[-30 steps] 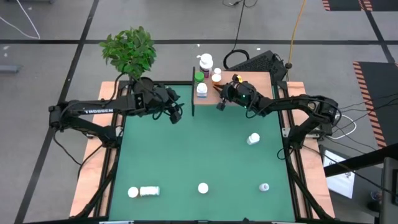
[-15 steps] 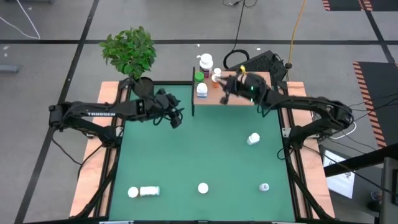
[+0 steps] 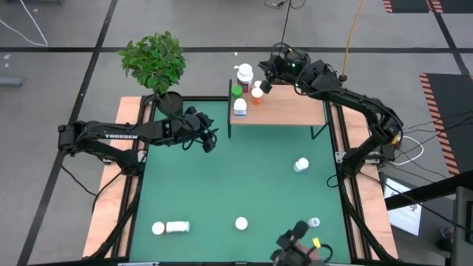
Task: Pick and place medicine bottles onto shelf by color
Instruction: Adjust the medicine bottles on the shelf
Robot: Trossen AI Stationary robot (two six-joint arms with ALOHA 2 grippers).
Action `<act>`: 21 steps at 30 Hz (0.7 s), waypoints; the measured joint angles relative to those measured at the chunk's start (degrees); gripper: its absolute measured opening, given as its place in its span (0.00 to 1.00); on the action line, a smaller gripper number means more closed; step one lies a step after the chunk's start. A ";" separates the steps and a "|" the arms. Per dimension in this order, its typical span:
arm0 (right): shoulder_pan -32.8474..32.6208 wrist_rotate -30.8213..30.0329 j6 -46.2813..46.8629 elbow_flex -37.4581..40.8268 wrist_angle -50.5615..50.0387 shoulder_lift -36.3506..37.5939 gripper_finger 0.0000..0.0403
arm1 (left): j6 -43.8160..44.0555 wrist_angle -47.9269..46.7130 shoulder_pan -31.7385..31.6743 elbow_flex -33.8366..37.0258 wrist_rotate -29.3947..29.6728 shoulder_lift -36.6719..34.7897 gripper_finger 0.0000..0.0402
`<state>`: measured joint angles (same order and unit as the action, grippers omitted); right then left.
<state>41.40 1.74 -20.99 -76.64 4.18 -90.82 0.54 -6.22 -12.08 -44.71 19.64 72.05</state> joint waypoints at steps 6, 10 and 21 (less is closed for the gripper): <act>1.67 3.73 2.11 -0.02 1.25 -4.57 0.07 | -0.22 0.11 -0.07 0.00 0.00 0.00 0.46; 1.63 4.62 2.03 -0.02 2.00 -6.51 0.07 | -0.22 0.09 -0.04 0.00 0.00 0.00 0.46; 1.54 12.19 2.31 -0.02 4.27 -6.94 0.07 | -0.46 0.30 -0.33 -0.04 0.02 -0.01 0.46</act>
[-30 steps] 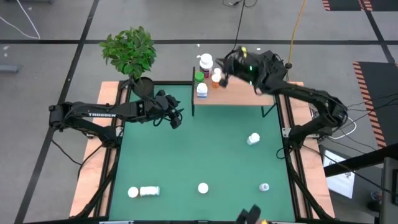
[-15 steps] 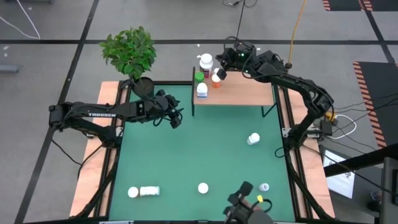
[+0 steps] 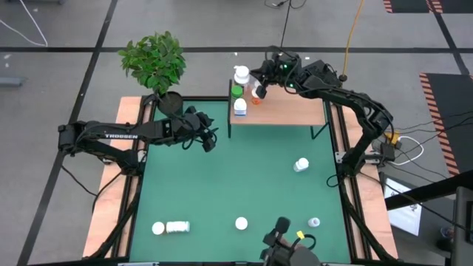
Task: Pick and place medicine bottles onto shelf by color
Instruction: Adjust the medicine bottles on the shelf
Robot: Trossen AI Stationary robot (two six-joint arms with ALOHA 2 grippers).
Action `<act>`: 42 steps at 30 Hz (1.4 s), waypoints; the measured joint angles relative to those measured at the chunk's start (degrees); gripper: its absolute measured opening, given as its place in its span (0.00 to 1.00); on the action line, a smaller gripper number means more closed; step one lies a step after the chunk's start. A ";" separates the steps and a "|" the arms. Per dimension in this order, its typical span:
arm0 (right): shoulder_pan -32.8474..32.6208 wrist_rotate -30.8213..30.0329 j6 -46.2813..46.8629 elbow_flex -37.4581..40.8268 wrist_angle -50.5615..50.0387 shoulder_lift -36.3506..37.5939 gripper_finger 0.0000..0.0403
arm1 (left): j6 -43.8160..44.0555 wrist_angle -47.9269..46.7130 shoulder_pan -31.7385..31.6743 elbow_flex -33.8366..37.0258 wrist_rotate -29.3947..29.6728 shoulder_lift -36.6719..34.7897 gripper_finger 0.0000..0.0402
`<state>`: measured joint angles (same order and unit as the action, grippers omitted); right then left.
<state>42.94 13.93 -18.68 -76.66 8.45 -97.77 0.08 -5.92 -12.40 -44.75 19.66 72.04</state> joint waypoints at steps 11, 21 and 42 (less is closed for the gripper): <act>-0.31 -0.72 0.00 0.00 -0.30 0.38 0.02 | 0.55 -0.15 0.01 -0.03 0.00 0.00 0.46; -4.68 -0.60 -0.63 1.44 -10.38 11.16 0.02 | 0.66 -0.09 0.17 -0.03 0.00 0.00 0.46; -32.28 -21.60 1.49 33.24 -9.56 40.25 0.02 | -13.46 25.25 -18.84 -0.87 -17.96 9.18 0.46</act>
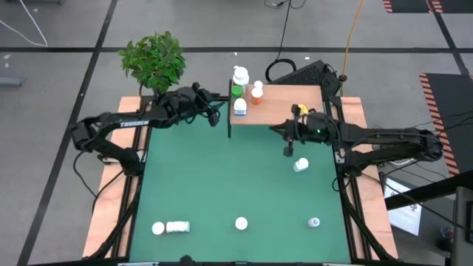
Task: Pick and place medicine bottles onto shelf by color
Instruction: Adjust the medicine bottles on the shelf
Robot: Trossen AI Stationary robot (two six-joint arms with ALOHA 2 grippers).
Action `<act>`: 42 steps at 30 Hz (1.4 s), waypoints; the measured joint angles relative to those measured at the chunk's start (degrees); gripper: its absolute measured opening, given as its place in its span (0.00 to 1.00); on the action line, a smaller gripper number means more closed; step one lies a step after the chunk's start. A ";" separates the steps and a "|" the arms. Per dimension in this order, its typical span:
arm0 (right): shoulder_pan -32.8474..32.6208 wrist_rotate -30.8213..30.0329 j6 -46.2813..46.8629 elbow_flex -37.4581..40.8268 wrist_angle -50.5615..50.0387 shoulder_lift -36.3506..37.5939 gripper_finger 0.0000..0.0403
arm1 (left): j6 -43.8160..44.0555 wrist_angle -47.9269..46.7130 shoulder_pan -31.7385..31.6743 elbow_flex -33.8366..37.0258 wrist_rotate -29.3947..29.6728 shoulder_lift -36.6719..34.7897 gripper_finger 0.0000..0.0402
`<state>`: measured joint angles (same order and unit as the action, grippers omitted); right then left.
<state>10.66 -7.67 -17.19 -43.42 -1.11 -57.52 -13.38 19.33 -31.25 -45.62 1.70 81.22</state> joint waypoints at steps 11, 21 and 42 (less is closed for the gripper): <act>-3.79 -7.38 -0.30 1.93 -0.93 2.14 0.02 | 1.50 4.56 -0.59 -1.18 0.24 4.08 0.39; -3.77 -9.48 -2.11 1.93 -0.93 2.14 0.02 | 2.10 6.87 -0.51 -1.18 0.28 4.09 0.03; -3.76 -13.42 1.04 1.91 -2.30 2.12 0.02 | 3.67 11.25 0.40 -1.10 0.33 7.66 0.02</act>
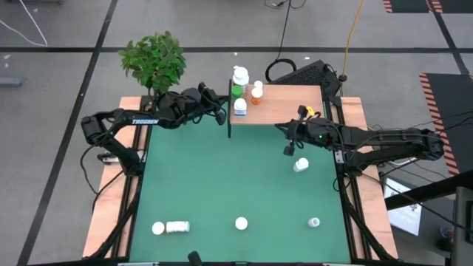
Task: Pick and place medicine bottles onto shelf by color
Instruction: Adjust the medicine bottles on the shelf
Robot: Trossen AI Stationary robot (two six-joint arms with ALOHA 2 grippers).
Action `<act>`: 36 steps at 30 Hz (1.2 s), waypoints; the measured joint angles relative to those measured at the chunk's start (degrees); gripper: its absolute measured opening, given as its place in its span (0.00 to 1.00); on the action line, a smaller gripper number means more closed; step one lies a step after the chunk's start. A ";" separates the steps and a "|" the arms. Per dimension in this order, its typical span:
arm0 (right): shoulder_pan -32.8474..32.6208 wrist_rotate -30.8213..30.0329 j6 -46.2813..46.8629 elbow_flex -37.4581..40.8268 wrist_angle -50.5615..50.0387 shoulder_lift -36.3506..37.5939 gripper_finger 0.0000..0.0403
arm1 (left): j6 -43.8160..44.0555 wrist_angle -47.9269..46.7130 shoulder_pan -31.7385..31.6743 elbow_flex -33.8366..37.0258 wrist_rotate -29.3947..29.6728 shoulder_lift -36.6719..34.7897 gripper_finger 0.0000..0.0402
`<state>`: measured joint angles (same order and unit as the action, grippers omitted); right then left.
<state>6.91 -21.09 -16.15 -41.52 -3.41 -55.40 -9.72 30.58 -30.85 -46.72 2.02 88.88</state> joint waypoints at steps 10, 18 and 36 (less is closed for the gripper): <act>-0.01 -0.06 1.93 0.00 0.12 -0.02 0.02 | 0.13 0.74 0.02 -0.02 0.01 -0.09 0.02; -0.01 -0.06 1.95 -0.04 2.89 -0.02 0.02 | 1.01 1.42 0.10 -0.05 0.02 0.60 0.02; 0.25 -0.04 3.48 -0.04 2.72 -0.02 0.02 | 1.62 4.82 0.48 -0.09 0.15 3.82 0.01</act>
<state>7.16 -21.13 -12.67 -41.56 -0.69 -55.42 -8.09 35.40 -30.37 -46.81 2.17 92.71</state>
